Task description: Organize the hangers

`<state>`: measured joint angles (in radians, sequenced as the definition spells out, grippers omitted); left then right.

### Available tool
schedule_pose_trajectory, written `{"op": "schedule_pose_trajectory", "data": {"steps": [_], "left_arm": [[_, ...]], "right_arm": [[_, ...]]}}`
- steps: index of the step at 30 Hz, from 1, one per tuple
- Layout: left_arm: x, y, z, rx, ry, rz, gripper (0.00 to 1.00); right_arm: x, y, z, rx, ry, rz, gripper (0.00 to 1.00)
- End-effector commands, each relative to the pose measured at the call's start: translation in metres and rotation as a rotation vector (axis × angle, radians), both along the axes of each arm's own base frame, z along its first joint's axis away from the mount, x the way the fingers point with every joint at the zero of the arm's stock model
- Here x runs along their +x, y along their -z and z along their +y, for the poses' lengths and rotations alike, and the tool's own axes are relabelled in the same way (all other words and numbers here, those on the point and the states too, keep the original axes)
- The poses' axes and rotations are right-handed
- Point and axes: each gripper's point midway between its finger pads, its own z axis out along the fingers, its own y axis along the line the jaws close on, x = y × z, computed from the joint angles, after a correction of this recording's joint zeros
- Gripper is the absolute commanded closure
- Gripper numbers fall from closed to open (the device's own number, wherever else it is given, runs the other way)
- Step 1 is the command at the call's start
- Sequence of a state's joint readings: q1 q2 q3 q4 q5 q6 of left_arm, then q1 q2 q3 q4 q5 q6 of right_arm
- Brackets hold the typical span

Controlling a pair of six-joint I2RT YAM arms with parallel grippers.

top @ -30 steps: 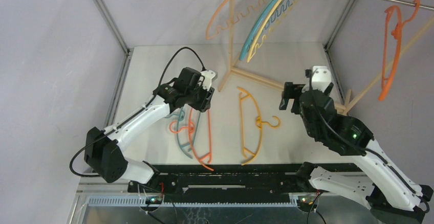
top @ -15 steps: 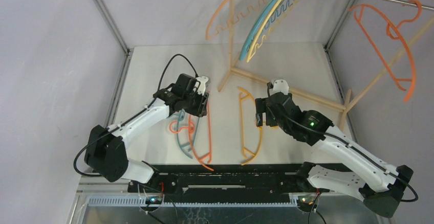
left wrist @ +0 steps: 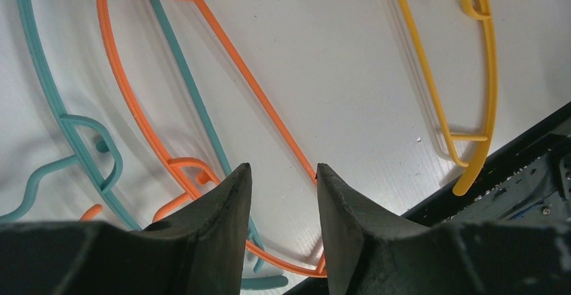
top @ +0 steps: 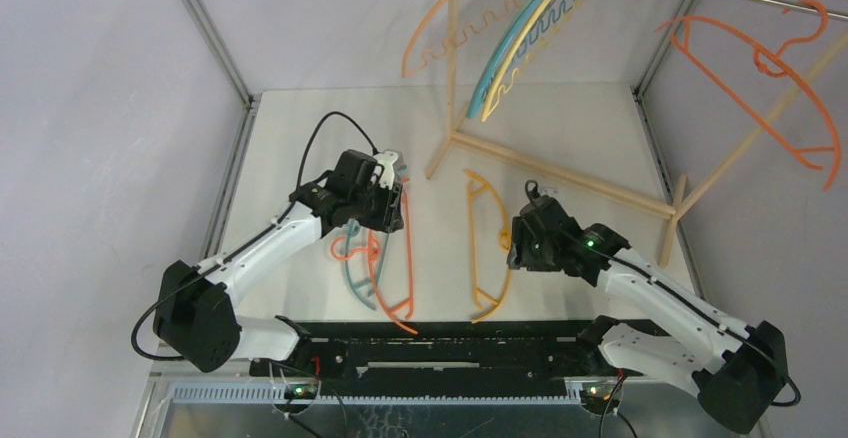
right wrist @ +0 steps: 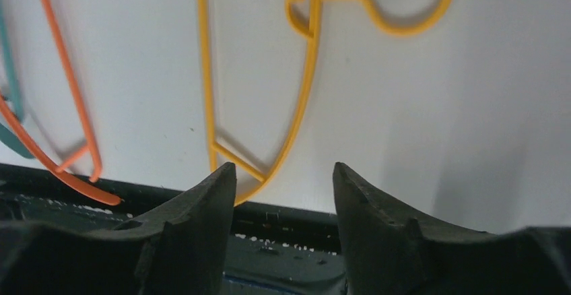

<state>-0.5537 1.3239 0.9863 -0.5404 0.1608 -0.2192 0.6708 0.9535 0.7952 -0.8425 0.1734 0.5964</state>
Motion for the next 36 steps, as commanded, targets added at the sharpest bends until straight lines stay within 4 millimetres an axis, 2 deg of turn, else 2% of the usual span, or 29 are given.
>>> {"op": "schedule_pose_trajectory", "data": {"steps": [1,7,18,25,29,31,36], "left_arm": [[0.005,-0.019,-0.005,-0.056,-0.025,-0.032,0.55],[0.005,-0.025,-0.005,-0.080,-0.051,-0.045,0.56],[0.001,-0.027,-0.003,-0.084,-0.055,-0.045,0.56],[0.004,-0.029,-0.003,-0.079,-0.050,-0.052,0.56],[0.003,-0.028,-0.002,-0.073,-0.047,-0.056,0.56],[0.002,-0.027,-0.001,-0.069,-0.048,-0.055,0.56],[0.001,-0.023,0.001,-0.060,-0.048,-0.052,0.56]], "right_arm": [[-0.011,0.024,0.013,0.035,0.042,0.078,0.39],[-0.020,0.056,0.010,0.014,0.084,0.121,0.39],[0.004,0.088,0.028,0.020,0.136,0.145,0.42],[0.007,0.107,0.013,-0.052,0.208,0.195,0.48],[0.005,0.115,0.013,-0.071,0.210,0.217,0.53],[0.002,0.119,0.011,-0.093,0.210,0.229,0.59],[-0.005,0.130,0.003,-0.158,0.202,0.260,0.99]]}}
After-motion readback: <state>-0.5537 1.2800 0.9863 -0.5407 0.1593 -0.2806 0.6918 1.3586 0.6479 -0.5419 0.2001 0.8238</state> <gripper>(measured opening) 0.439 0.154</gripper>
